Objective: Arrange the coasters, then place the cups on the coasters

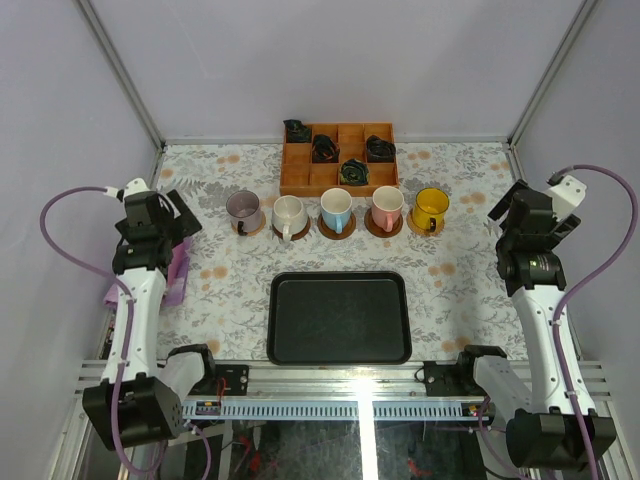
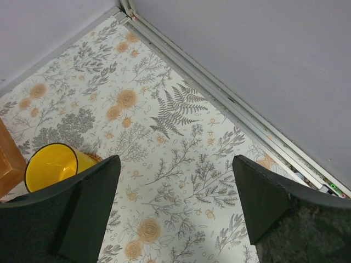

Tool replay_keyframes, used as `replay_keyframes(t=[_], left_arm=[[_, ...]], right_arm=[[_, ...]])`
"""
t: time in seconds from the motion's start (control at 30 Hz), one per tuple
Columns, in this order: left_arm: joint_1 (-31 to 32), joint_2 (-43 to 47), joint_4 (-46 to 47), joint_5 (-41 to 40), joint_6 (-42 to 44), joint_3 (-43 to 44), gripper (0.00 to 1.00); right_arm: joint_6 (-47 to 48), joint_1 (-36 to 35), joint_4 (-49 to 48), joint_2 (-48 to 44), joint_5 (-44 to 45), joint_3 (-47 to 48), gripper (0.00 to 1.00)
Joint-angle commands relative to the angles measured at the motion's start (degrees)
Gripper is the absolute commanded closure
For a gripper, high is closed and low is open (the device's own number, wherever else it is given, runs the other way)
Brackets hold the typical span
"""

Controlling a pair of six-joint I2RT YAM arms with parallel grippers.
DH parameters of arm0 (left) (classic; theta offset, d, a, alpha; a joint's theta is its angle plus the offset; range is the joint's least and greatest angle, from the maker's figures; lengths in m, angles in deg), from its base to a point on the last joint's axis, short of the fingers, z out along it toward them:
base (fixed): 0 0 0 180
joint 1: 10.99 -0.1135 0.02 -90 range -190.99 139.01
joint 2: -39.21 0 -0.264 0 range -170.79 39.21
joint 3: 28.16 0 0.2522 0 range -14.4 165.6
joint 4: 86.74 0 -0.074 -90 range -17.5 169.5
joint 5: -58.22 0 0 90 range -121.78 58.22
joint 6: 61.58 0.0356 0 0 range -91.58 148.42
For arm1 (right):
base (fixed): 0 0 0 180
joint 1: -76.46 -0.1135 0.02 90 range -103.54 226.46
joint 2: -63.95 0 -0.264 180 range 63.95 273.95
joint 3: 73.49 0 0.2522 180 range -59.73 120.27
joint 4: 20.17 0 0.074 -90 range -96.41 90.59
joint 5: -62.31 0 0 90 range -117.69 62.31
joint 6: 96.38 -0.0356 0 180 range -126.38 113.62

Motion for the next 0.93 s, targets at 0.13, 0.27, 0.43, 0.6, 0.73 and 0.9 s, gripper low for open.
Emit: replay_keyframes(t=[0.13, 0.27, 0.43, 0.6, 0.73, 0.9], left_arm=[[-0.13, 4.35, 3.57, -5.82, -4.29, -1.6, 0.0], [-0.1, 4.25, 2.57, -7.79, -5.38, -1.57, 0.0], [-0.13, 4.79, 2.27, -9.74, -5.8, -1.95, 0.0], [-0.12, 4.98, 2.52, -9.94, -6.29, -2.11, 0.0], [-0.1, 4.83, 2.54, -11.8, -7.54, -2.18, 0.0], [-0.08, 4.84, 2.85, -13.07, -7.83, -2.13, 0.0]], right_arm=[[0.48, 0.11, 0.79, -1.71, 2.24, -0.68, 0.04], [1.29, 0.12, 0.84, -2.05, 2.91, -1.09, 0.02], [1.56, 0.11, 0.99, -2.59, 3.09, -1.72, 0.01], [2.06, 0.11, 0.93, -2.96, 3.21, -2.18, 0.01], [2.17, 0.11, 0.88, -3.11, 3.16, -2.39, 0.0], [2.18, 0.11, 0.76, -3.36, 2.98, -2.72, 0.0]])
